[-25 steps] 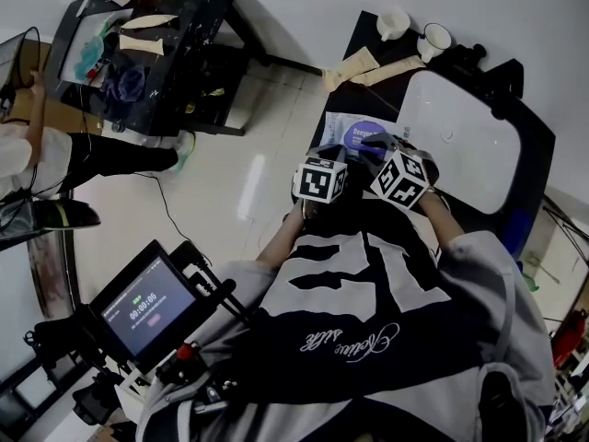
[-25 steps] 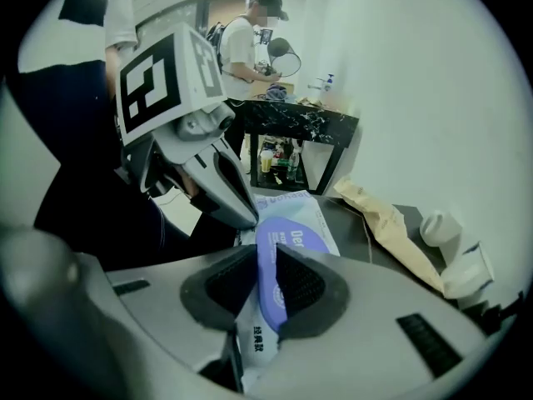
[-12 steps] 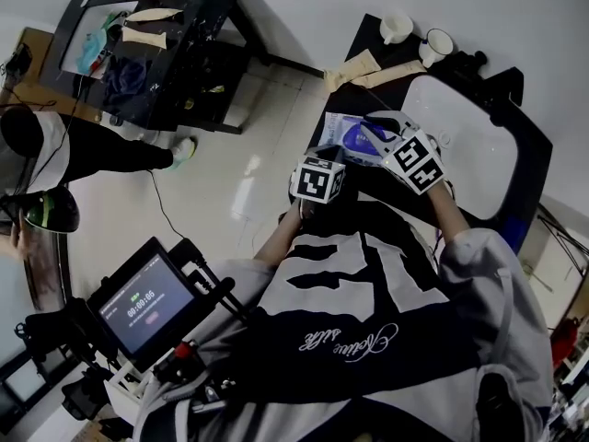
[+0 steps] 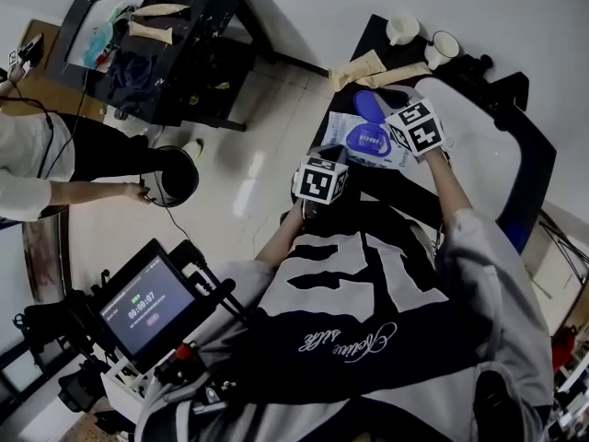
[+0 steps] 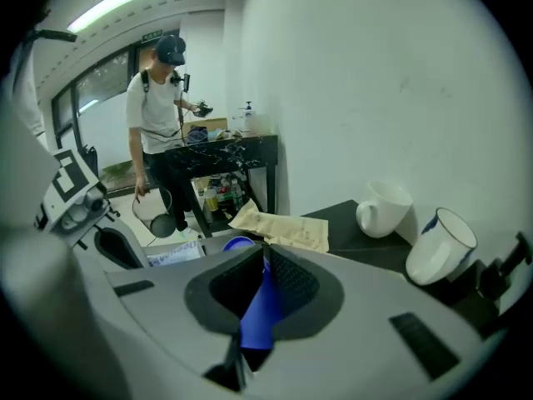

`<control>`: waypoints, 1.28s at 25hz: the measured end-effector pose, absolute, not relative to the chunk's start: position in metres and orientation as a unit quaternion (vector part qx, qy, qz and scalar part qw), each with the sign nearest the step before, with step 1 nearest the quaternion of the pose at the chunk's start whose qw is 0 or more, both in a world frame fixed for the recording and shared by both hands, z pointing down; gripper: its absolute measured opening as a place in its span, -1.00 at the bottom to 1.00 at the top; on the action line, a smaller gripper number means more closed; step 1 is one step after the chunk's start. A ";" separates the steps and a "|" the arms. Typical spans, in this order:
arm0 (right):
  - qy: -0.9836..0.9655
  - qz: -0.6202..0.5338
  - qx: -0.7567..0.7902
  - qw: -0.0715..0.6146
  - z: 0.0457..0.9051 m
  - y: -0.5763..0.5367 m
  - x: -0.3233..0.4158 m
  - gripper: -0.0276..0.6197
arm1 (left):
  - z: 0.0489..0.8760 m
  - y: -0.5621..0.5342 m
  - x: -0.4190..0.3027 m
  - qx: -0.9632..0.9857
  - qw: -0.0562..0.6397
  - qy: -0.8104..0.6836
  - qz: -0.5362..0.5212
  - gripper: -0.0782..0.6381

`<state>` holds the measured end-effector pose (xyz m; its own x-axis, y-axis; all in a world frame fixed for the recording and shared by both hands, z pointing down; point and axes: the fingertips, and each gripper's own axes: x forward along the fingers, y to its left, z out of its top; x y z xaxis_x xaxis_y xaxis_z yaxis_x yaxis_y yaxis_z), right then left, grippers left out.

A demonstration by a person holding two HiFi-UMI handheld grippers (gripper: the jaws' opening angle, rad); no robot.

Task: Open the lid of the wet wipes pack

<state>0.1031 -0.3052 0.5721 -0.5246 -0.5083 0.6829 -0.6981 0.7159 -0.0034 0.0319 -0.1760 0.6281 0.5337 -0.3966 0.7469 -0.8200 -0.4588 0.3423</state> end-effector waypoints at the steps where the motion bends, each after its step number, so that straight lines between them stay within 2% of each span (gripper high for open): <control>1: -0.858 0.151 0.356 0.339 0.577 -0.308 0.104 -0.84 | 0.628 -0.176 0.032 0.800 0.354 -0.381 0.298 -0.79; 7: -0.848 0.184 0.379 0.323 0.583 -0.312 0.107 -0.84 | 0.628 -0.176 0.031 0.801 0.352 -0.382 0.298 -0.79; 15: -0.846 0.230 0.444 0.187 0.526 -0.286 0.120 -0.84 | 0.629 -0.174 0.032 0.801 0.352 -0.382 0.296 -0.79; 20: -0.837 0.217 0.473 0.169 0.513 -0.243 0.128 -0.84 | 0.627 -0.172 0.031 0.803 0.353 -0.390 0.280 -0.79; 21: -0.833 0.216 0.481 0.168 0.512 -0.234 0.129 -0.92 | 0.625 -0.172 0.030 0.803 0.361 -0.392 0.267 -0.79; 23: -0.822 0.218 0.499 0.164 0.509 -0.216 0.130 -0.92 | 0.613 -0.173 0.030 0.809 0.372 -0.386 0.240 -0.79; 32: -0.792 0.236 0.554 0.102 0.483 -0.149 0.094 -0.92 | 0.513 -0.160 0.028 0.891 0.283 -0.309 0.175 -0.79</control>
